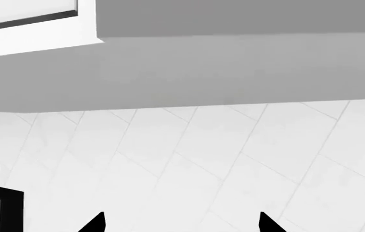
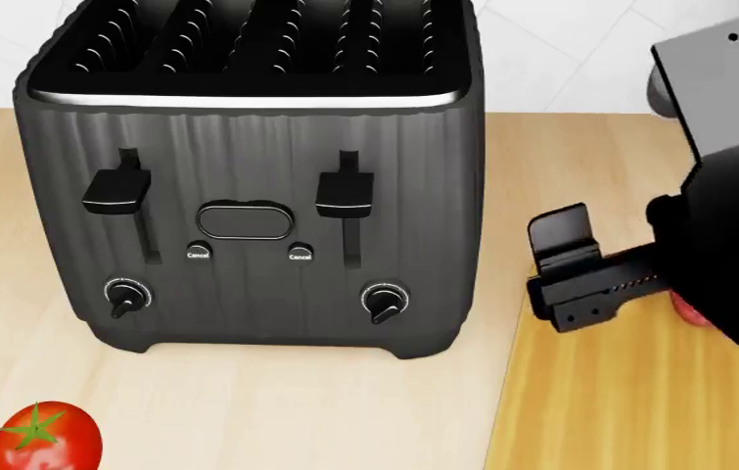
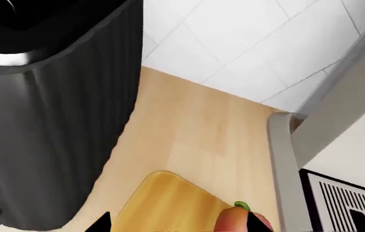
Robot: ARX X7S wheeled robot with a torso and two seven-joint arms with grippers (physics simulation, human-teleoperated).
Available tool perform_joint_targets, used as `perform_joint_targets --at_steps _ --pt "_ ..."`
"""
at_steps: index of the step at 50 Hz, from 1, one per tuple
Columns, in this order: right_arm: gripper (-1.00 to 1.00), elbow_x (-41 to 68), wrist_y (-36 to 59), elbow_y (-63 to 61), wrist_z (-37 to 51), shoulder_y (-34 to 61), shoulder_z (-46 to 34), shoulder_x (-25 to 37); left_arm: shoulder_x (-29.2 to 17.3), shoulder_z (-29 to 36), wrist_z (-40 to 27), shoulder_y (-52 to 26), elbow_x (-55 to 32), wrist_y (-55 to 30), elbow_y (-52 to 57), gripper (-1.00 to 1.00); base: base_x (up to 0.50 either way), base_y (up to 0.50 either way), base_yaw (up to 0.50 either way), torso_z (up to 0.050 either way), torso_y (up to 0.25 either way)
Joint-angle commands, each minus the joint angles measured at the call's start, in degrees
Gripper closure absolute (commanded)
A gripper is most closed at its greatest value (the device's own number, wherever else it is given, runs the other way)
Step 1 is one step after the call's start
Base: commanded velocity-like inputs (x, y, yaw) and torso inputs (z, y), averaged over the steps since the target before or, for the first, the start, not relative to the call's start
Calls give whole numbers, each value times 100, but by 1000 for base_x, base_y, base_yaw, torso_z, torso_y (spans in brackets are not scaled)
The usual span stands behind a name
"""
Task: Place the avocado, onion, tomato and bell pepper on the cutting board.
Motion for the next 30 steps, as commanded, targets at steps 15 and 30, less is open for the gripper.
perform_joint_targets --at_steps 15,30 --pt "-100 1679 -19 -1126 929 301 -343 -657 -34 -29 -24 2 -51 -61 67 -100 0 0 0 0 0" --pt "-100 1552 -50 -1221 827 155 -693 -1346 -31 -24 -16 29 -59 -7 33 -100 0 0 0 0 0"
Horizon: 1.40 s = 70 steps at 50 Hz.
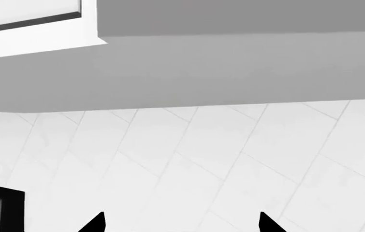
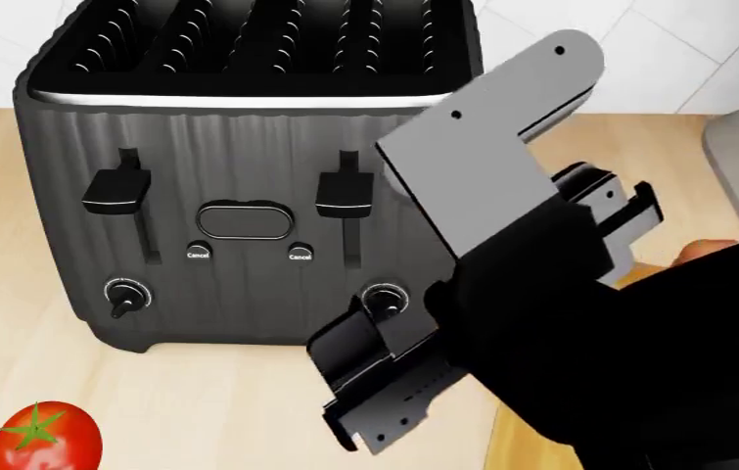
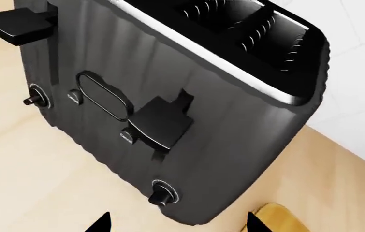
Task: Place the avocado, onion, tomato and bell pepper on the cutting board.
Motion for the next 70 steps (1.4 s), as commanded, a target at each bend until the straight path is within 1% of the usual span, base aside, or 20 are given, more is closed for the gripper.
perform_joint_targets --at_steps 1,9,27,35,40,41,43,45,54,60,70 --pt "-100 -14 1 -84 -76 -84 -248 -499 -4 -7 5 25 -9 36 -21 -100 0 0 0 0 0" --pt "-100 7 -68 -105 -138 -21 -351 -881 -22 -17 -4 12 -22 13 -10 -100 0 0 0 0 0" --pt "-100 1268 -443 -484 616 479 -991 -1464 7 31 6 -72 -17 78 -116 -100 0 0 0 0 0" --pt "-100 1675 -631 -665 735 579 -1134 -1601 13 37 -2 -49 -20 96 -120 -100 0 0 0 0 0" --pt "-100 1629 -654 -709 598 465 -1175 -1843 -6 38 -6 -42 -24 85 -101 -100 0 0 0 0 0" --pt "-100 1614 -651 -712 557 440 -1178 -1891 48 -105 -2 -70 -162 -72 -99 -100 0 0 0 0 0" --pt "-100 1575 -653 -697 496 401 -1190 -1984 83 -194 6 -98 -265 -187 -78 -100 0 0 0 0 0" --pt "-100 1494 -617 -681 412 342 -1204 -2060 50 -118 1 -76 -192 -95 -69 -100 0 0 0 0 0" --pt "-100 1124 -487 -675 67 73 -1238 -2350 16 -154 0 -69 -228 -124 -18 -100 0 0 0 0 0" --pt "-100 1091 -376 -642 49 25 -1474 -2439 -9 -88 -2 -161 -176 -79 -75 -100 0 0 0 0 0" --pt "-100 764 -270 -531 -275 -115 -1493 -2669 -27 -109 -20 -131 -200 -107 -17 -100 0 0 0 0 0"
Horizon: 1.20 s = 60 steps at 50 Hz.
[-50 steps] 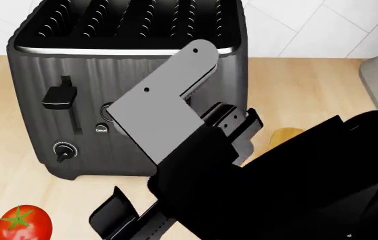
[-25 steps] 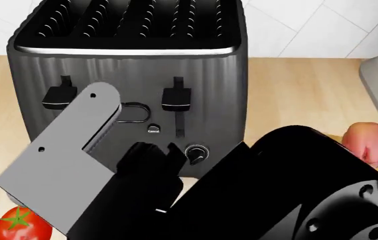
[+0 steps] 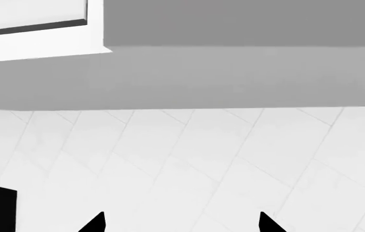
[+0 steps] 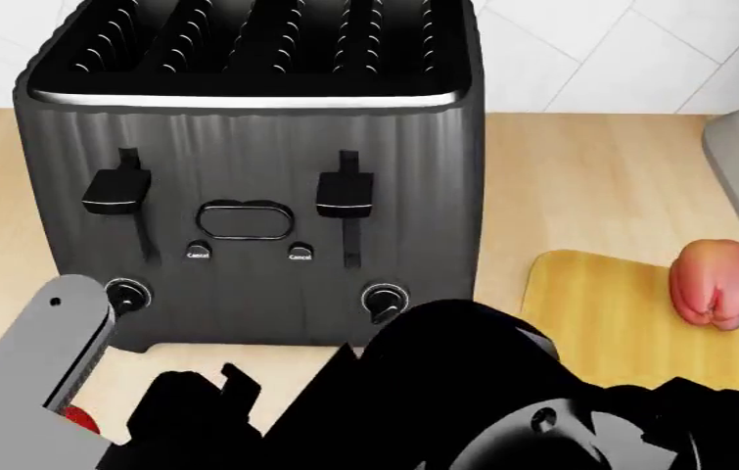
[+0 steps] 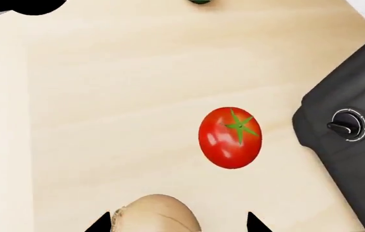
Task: Place the avocado, onion, tomato and bell pepper on the cutting board.
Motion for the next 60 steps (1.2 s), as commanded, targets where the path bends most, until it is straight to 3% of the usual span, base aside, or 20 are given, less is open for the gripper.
perform_joint_targets --at_steps 1,22,35,56,57,60 --pt "-100 -381 198 106 -338 -172 -142 -283 -22 -8 -15 -13 -10 -8 17 -100 0 0 0 0 0" --pt "-100 -1531 477 518 -1359 -662 -246 -596 -41 -10 -5 -2 6 82 -117 -100 0 0 0 0 0" --pt "-100 -2235 487 568 -1902 -1124 -394 -472 -33 -8 -9 74 0 131 -118 -100 0 0 0 0 0" --pt "-100 -2170 366 523 -1856 -1292 -485 -172 -59 -41 -41 125 -43 91 -47 -100 0 0 0 0 0" --pt "100 -2136 347 509 -1786 -1233 -449 -136 -62 -48 -46 132 -49 81 -28 -100 0 0 0 0 0" --pt "100 -2007 334 476 -1694 -1135 -422 -99 -59 -50 -50 138 -49 91 -33 -100 0 0 0 0 0"
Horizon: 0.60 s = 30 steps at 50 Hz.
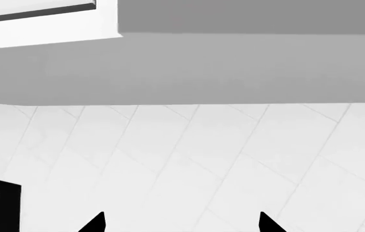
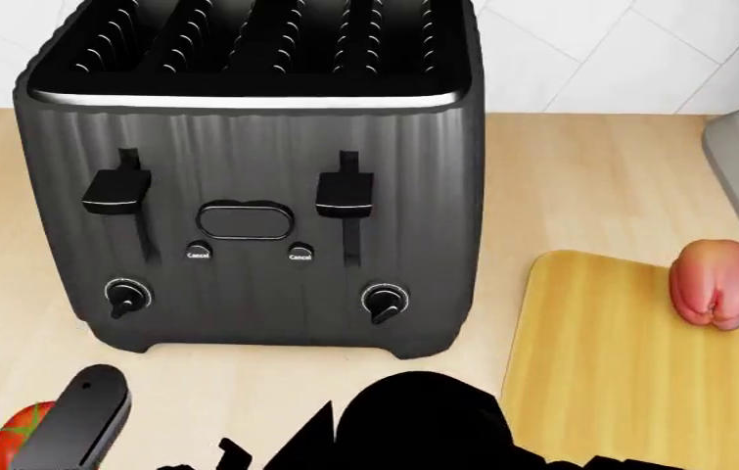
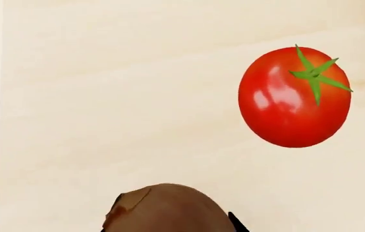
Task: Place the avocado, onion, tomato and bell pepper on the cutting board.
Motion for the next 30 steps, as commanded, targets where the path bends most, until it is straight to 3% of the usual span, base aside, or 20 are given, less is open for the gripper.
perform_joint_targets --at_steps 1,10,15,30 --pt "100 249 -2 -57 194 116 -35 173 -7 -19 -14 27 -19 -1 20 -100 0 0 0 0 0" --pt "100 961 -44 -118 665 902 154 381 -13 -9 -11 -23 -21 10 -19 -100 0 0 0 0 0" --pt "100 1313 -121 -202 993 1205 264 792 4 7 -17 -59 -26 4 -29 -100 0 0 0 0 0" --pt "100 1882 -268 -430 1582 1375 296 1860 103 90 -8 -198 -49 42 -97 -100 0 0 0 0 0"
